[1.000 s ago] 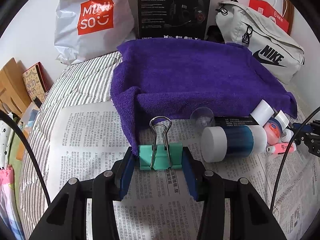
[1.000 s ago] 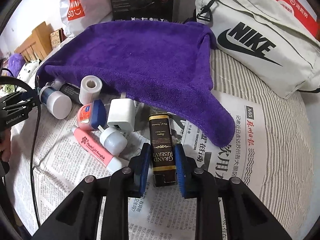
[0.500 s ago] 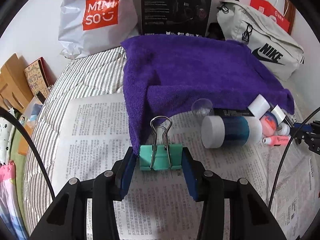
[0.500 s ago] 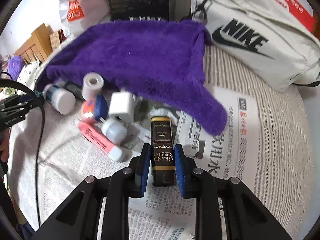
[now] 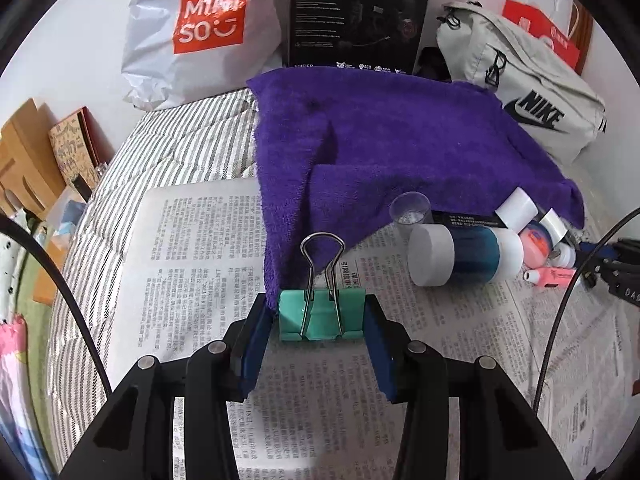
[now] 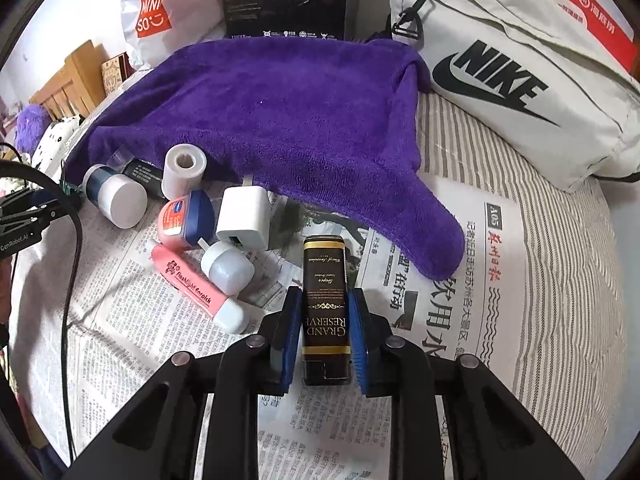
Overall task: Organize rigid objects
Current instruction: 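Lift the clip with the left tool while the right tool lifts the box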
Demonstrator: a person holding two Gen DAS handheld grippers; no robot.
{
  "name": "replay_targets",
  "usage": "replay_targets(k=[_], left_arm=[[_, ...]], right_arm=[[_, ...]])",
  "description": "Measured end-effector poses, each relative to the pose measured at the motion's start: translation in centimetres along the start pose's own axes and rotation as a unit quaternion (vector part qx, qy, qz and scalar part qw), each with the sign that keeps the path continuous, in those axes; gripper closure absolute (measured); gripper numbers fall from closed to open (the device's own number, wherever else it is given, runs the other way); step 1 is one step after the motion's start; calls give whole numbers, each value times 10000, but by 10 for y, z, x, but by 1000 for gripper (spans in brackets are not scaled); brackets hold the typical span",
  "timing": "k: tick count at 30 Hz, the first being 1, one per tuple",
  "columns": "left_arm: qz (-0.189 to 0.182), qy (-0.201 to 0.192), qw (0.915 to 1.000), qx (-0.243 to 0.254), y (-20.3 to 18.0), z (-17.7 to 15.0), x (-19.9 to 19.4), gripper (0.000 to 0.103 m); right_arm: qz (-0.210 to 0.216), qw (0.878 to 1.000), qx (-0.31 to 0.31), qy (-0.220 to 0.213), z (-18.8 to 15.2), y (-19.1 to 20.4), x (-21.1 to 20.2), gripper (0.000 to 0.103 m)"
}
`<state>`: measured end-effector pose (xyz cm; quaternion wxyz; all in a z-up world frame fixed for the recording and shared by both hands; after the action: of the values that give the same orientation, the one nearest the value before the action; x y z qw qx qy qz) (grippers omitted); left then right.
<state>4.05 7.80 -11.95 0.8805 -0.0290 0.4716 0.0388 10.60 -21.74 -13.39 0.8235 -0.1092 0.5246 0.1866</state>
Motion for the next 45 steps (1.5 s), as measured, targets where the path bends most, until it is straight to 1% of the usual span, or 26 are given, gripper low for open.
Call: replay_targets(k=[2, 7, 9, 11, 13, 14, 15, 20, 22, 23, 24, 26, 27, 30, 32, 33, 37, 38, 39, 40, 41, 42, 45], left_arm=[[-15, 18, 10000, -37, 3, -1, 1, 59], [86, 34, 9999, -112, 11, 1, 3, 59], [240, 67, 9997, -82, 13, 1, 4, 59], [244, 75, 9996, -88, 17, -1, 3, 60], [230, 65, 9996, -130, 21, -2, 1, 61], [217, 64, 9997, -129, 22, -4, 0, 66], [197, 68, 9997, -132, 23, -5, 0, 68], [227, 34, 9997, -24, 20, -4, 1, 68], [218, -21, 9997, 49, 19, -3, 2, 66], [203, -75, 9997, 78, 20, -3, 2, 59], [168, -164, 9997, 111, 21, -3, 1, 48], [127, -299, 9993, 179, 25, -4, 0, 33], [83, -389, 9990, 190, 27, -4, 0, 32], [-95, -426, 9990, 102, 36, -2, 2, 30], [-170, -339, 9993, 38, 41, 0, 7, 30], [-224, -345, 9991, 66, 42, 1, 10, 30], [-247, -308, 9989, 246, 39, 4, 12, 31], [-258, -284, 9987, 323, 37, 4, 13, 34], [-230, -261, 9985, 411, 34, 4, 12, 40], [-236, -257, 9982, 484, 32, 3, 11, 43], [-292, -256, 9977, 550, 30, 2, 10, 49], [-329, -253, 9976, 554, 30, 1, 9, 57], [-537, -257, 9970, 501, 28, 0, 4, 57]], right_arm=[[-25, 10000, 17, -24, 0, 0, -1, 80], [18, 10000, -36, -4, -2, 5, 0, 80], [-3, 10000, -66, -15, -2, 7, 0, 80], [0, 10000, -61, -12, -2, 6, 0, 80], [1, 10000, -69, -19, -1, 7, 1, 80], [-4, 10000, -79, -21, -2, 6, 1, 80], [-18, 10000, -91, -19, -2, 7, 1, 80], [-33, 9999, -136, -11, -1, 9, 2, 79], [-12, 9999, -152, 12, 0, 9, 2, 79], [1, 9999, -134, 18, 0, 9, 2, 79], [4, 9999, -128, 15, 0, 9, 2, 79], [0, 9999, -139, 4, 0, 9, 2, 79], [3, 9999, -135, 4, 0, 8, 2, 79], [3, 9999, -132, 4, 0, 8, 2, 79], [-2, 9999, -141, -3, 0, 8, 2, 79], [-1, 9999, -143, -6, 0, 8, 2, 79], [0, 9999, -139, -38, -2, 7, 1, 79], [-1, 9999, -139, -42, -2, 7, 1, 79], [-1, 9999, -130, -40, -2, 7, 1, 79], [1, 9999, -125, -41, -2, 7, 1, 79], [3, 9999, -129, -45, -2, 7, 1, 79], [7, 9999, -123, -50, -2, 7, 1, 79], [38, 9999, -112, -75, -3, 6, 0, 79]])
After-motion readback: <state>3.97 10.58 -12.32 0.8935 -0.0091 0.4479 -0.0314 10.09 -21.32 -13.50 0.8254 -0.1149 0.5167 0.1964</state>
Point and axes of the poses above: each gripper's, at about its wrist camera, not at the fingertips, and x roughly the way its jaws point, y to its left, z to its top, the point moved 1 cm from there along x, roughly the way its jaws point, and after that the axes turned 1 degree about z, right-handed, at the moved point
